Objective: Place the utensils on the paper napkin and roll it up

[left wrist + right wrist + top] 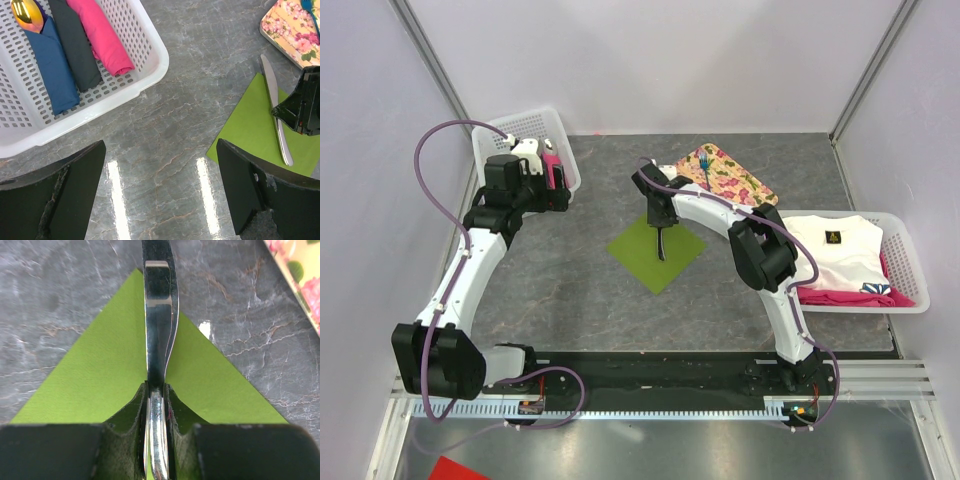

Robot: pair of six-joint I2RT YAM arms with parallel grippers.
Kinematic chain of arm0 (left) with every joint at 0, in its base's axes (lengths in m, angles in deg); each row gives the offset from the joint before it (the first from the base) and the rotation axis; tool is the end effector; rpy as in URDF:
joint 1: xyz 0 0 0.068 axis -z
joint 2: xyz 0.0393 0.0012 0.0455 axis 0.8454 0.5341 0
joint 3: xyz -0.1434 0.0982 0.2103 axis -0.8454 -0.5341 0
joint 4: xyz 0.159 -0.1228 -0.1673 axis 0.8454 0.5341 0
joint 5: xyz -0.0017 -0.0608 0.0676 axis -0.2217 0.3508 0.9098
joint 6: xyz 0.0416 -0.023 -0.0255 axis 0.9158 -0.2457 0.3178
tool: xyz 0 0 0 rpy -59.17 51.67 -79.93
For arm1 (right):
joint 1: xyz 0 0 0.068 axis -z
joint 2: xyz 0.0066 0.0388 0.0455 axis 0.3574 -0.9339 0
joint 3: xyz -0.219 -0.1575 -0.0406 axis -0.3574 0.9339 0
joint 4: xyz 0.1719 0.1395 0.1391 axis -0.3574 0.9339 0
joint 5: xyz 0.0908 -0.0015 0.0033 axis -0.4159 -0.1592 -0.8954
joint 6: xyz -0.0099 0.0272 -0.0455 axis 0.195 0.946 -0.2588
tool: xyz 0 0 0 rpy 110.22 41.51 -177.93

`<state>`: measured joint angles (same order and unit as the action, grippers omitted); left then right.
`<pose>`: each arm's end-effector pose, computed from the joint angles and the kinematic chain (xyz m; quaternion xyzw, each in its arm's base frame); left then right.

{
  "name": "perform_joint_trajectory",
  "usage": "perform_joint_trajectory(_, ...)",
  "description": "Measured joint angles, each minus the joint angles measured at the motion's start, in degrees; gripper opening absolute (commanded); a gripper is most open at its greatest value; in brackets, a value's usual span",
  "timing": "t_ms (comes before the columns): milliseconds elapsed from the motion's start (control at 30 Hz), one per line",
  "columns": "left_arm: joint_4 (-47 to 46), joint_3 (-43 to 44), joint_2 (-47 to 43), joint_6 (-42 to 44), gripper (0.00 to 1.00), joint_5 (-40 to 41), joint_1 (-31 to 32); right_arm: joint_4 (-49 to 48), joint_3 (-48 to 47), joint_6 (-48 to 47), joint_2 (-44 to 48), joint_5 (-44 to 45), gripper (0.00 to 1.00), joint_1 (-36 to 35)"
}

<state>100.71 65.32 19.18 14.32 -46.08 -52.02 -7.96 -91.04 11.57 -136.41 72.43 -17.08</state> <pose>0.2827 -0.0320 0.3300 0.0430 0.8644 -0.0857 0.4936 0.3811 0.2841 0.1739 0.0201 0.9626 0.0136 0.2699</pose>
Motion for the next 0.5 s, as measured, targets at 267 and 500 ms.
perform_joint_trajectory(267,0.0,-0.1,0.3,0.0,1.0,0.0,0.0,0.0,-1.0,0.0,-0.2,0.0,0.0,0.3)
perform_joint_trajectory(500,0.0,-0.1,0.5,0.0,1.0,0.0,0.0,-0.1,-1.4,0.0,-1.9,-0.1,0.05,0.6)
